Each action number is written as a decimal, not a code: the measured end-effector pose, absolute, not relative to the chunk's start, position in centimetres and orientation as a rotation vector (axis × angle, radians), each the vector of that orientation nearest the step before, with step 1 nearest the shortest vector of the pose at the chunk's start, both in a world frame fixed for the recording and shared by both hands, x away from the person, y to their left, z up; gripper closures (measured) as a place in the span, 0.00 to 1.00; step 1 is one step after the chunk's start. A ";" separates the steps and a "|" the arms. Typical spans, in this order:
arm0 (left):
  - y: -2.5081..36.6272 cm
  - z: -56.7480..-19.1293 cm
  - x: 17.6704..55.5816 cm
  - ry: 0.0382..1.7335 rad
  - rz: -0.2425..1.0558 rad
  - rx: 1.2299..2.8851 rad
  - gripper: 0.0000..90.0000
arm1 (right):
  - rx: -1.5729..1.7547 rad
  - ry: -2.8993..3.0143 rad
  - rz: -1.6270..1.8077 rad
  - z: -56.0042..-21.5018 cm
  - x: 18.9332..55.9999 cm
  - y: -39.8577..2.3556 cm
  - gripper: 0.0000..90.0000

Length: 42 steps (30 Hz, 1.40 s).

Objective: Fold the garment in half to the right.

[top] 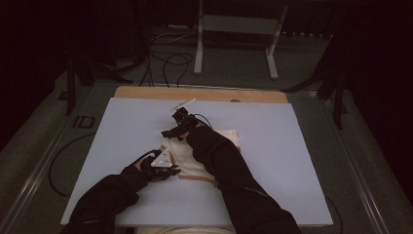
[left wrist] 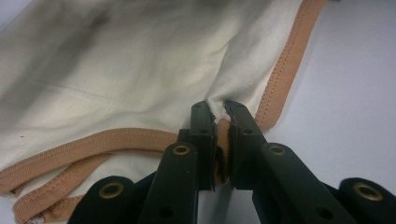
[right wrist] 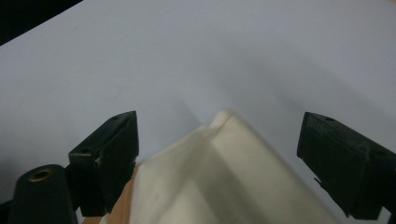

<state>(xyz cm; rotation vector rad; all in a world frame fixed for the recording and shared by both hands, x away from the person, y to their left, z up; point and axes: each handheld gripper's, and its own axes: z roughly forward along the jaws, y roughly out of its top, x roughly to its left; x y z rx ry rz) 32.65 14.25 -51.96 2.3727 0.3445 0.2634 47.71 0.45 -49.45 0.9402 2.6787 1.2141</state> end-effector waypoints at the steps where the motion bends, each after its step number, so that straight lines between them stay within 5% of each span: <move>1: 14.3 -52.0 32.7 0.344 0.262 2.371 0.93 | 0.982 2.668 1.201 -49.4 48.0 0.8 0.14; 15: 14.3 -52.0 32.6 0.346 0.265 2.370 0.93 | 0.997 2.648 1.022 -50.9 48.1 3.5 0.58; 26: 14.3 -52.0 32.6 0.341 0.264 2.371 0.93 | 0.877 2.670 0.948 -51.6 47.6 3.9 0.67; 37: 14.3 -52.0 32.7 0.343 0.263 2.369 0.93 | 0.836 2.702 0.955 -51.5 47.4 4.2 0.95; 42: 14.3 -51.9 32.7 0.349 0.259 2.370 0.94 | 0.812 2.707 0.924 -51.2 47.4 4.3 0.97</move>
